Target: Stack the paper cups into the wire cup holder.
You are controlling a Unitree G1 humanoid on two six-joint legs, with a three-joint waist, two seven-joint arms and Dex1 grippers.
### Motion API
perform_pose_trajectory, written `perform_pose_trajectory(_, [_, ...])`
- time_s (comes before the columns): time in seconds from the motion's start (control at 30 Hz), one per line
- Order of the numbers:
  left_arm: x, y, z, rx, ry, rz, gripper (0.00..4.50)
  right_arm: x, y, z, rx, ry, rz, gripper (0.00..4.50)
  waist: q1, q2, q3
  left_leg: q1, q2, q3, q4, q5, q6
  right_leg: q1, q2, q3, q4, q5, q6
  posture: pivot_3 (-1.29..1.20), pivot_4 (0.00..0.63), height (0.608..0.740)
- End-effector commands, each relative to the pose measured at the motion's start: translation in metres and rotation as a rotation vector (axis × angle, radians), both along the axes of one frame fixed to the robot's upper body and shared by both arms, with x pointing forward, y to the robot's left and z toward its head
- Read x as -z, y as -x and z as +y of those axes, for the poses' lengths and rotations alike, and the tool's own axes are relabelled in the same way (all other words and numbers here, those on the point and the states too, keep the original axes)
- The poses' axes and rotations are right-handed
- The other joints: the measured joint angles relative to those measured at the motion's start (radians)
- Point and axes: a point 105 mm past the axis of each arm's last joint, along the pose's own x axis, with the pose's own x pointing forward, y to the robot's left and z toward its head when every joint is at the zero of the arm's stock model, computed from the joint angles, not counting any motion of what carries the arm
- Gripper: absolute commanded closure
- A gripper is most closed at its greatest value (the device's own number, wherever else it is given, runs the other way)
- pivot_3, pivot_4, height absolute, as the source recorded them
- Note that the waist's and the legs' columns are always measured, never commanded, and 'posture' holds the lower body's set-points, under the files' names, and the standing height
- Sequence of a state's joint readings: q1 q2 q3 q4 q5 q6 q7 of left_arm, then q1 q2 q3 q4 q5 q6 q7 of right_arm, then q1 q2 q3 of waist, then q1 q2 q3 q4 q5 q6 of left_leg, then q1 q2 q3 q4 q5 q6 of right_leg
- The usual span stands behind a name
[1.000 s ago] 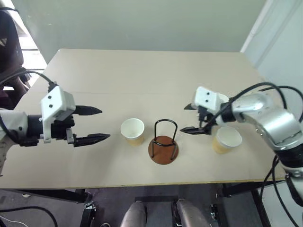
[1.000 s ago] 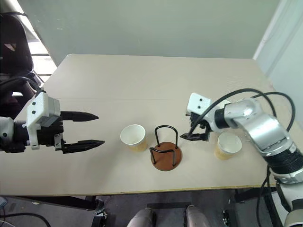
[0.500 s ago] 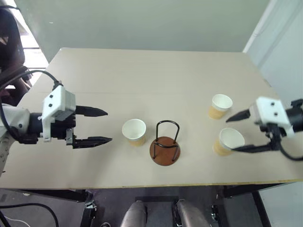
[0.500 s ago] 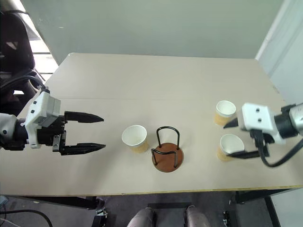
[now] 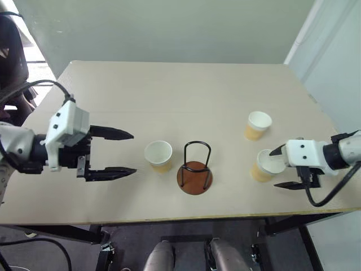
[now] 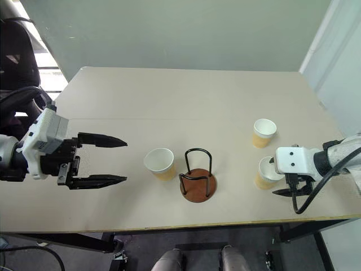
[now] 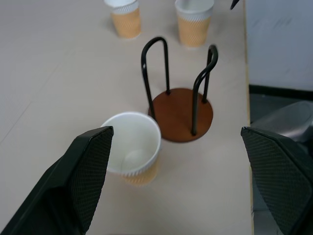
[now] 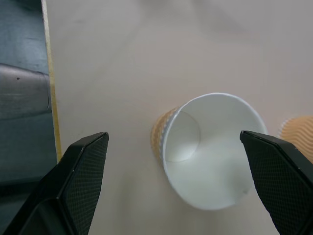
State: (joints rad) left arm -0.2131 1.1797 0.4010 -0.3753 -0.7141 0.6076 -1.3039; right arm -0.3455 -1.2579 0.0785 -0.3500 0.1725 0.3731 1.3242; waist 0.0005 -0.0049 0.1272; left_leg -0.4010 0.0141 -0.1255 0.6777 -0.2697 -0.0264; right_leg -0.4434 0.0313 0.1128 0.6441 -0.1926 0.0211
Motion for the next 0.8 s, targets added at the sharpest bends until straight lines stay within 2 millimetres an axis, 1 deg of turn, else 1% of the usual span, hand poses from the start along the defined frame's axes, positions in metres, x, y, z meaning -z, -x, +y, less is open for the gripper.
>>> perform_pose_trajectory(0.03, [-0.011,0.007,-0.001,0.002,-0.023,-0.066,0.0,0.004,-0.006,-0.001,-0.016,0.032,-0.025,0.12,0.0,0.0,0.0,0.0,0.0,0.0,0.0,0.0,0.0,0.0,0.0,0.0,0.0,0.0,0.0,0.0,0.15,0.74])
perform_pose_trajectory(0.07, [-0.011,0.007,-0.001,-0.002,-0.023,-0.067,0.0,0.006,-0.007,0.0,-0.019,0.033,-0.021,0.12,0.0,0.0,0.0,0.0,0.0,0.0,0.0,0.0,0.0,0.0,0.0,0.0,0.0,0.0,0.0,0.0,0.15,0.74])
perform_pose_trajectory(0.17, [-0.013,0.008,0.002,-0.021,-0.024,-0.072,0.0,0.011,-0.009,0.003,-0.035,0.029,-0.009,0.74,0.002,0.0,0.0,-0.001,0.0,0.0,0.0,0.0,0.0,0.0,0.0,0.0,0.0,0.0,0.0,0.0,0.15,0.74])
perform_pose_trajectory(0.23, [-0.013,0.009,0.002,-0.027,-0.025,-0.073,0.0,0.014,-0.012,0.004,-0.035,0.029,-0.009,1.4,0.001,0.0,0.0,-0.001,0.0,0.0,0.0,0.0,0.0,0.0,0.0,0.0,0.0,0.0,0.0,0.0,0.15,0.74])
perform_pose_trajectory(0.33, [-0.013,0.009,0.003,-0.04,-0.024,-0.072,0.0,0.017,-0.014,0.005,-0.04,0.034,-0.005,2.56,0.0,0.0,0.0,0.0,0.0,0.0,0.0,0.0,0.0,0.0,0.0,0.0,0.0,0.0,0.0,0.0,0.15,0.74])
perform_pose_trajectory(0.5, [-0.013,0.01,0.005,-0.054,-0.026,-0.071,0.0,0.015,-0.017,0.004,-0.05,0.042,-0.01,4.38,0.001,0.0,0.0,-0.001,0.0,0.0,0.0,0.0,0.0,0.0,0.0,0.0,0.0,0.0,0.0,0.0,0.15,0.74])
perform_pose_trajectory(0.6, [-0.013,0.01,0.005,-0.059,-0.025,-0.072,0.0,0.012,-0.017,0.004,-0.068,0.043,-0.004,4.45,0.001,0.0,0.0,-0.001,0.0,0.0,0.0,0.0,0.0,0.0,0.0,0.0,0.0,0.0,0.0,0.0,0.15,0.74])
perform_pose_trajectory(0.7, [-0.013,0.01,0.006,-0.063,-0.024,-0.072,0.0,-0.001,-0.012,0.01,-0.114,0.006,0.021,4.45,0.001,0.0,0.0,-0.001,0.0,0.0,0.0,0.0,0.0,0.0,0.0,0.0,0.0,0.0,0.0,0.0,0.15,0.74])
perform_pose_trajectory(0.73, [-0.013,0.01,0.006,-0.065,-0.024,-0.071,0.0,-0.01,-0.01,0.013,-0.138,-0.015,0.02,4.45,0.0,0.0,0.0,-0.001,0.0,0.0,0.0,0.0,0.0,0.0,0.0,0.0,0.0,0.0,0.0,0.0,0.15,0.74])
perform_pose_trajectory(0.8, [-0.013,0.009,0.007,-0.067,-0.023,-0.072,0.0,-0.039,-0.01,0.022,-0.189,-0.079,-0.015,4.45,-0.001,0.001,0.001,-0.001,0.0,0.0,0.0,0.0,0.0,0.0,0.0,0.0,0.0,0.0,0.0,0.0,0.15,0.74])
